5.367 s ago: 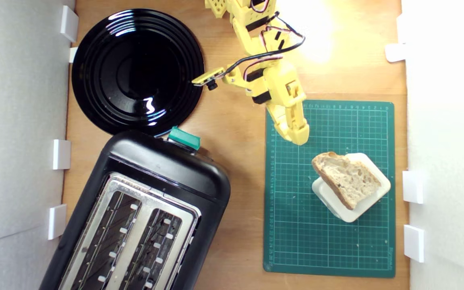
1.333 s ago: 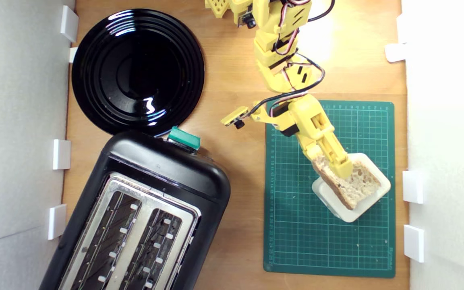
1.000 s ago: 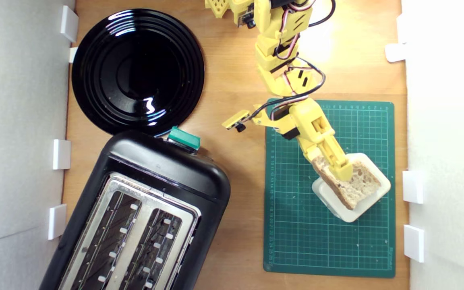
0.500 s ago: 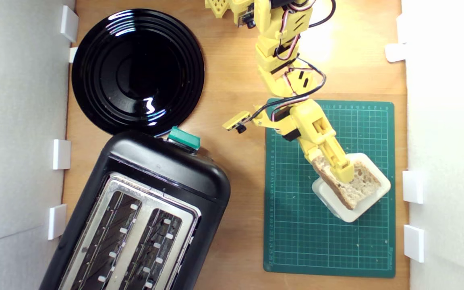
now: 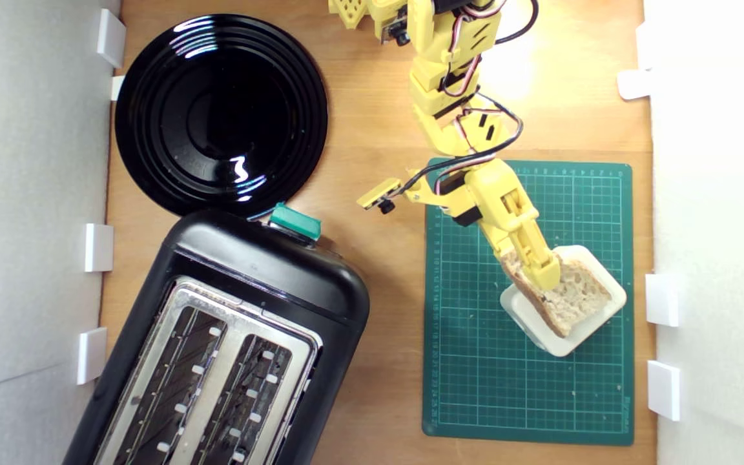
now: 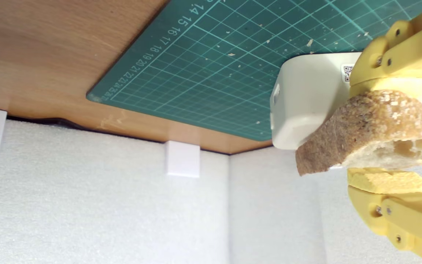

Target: Pick bread and place in toaster

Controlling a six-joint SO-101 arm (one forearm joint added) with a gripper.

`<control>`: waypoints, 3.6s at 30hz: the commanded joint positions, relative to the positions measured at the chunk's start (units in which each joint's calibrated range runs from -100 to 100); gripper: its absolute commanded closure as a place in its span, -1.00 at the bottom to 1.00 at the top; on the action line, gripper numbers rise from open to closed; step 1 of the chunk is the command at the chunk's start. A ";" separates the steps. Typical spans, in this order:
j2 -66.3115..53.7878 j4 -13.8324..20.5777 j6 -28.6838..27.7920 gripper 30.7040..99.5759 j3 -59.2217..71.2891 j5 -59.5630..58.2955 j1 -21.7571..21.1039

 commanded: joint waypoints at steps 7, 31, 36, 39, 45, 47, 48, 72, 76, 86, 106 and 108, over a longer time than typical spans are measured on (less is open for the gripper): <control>-2.80 -0.40 -0.14 -0.05 -1.61 -1.52 -0.22; -8.37 -0.40 -0.14 0.11 -1.34 -1.35 1.07; -12.20 -0.40 -0.14 0.11 -1.34 0.70 1.79; -17.19 -0.40 -0.14 0.11 -1.43 5.22 2.84; -28.42 -0.40 0.28 0.11 -1.43 12.90 7.51; -32.00 -0.40 0.28 0.11 -1.43 16.48 9.45; -33.75 -0.31 0.28 0.11 -1.43 18.19 10.73; -71.77 0.78 3.05 0.11 -1.88 41.48 27.33; -75.34 0.68 5.41 0.11 -2.15 44.98 27.50; -79.50 -0.31 15.77 0.11 -11.87 65.29 30.64; -68.02 -0.40 42.76 0.11 -48.82 109.32 39.42; -66.77 -0.40 43.65 0.11 -51.90 111.02 39.90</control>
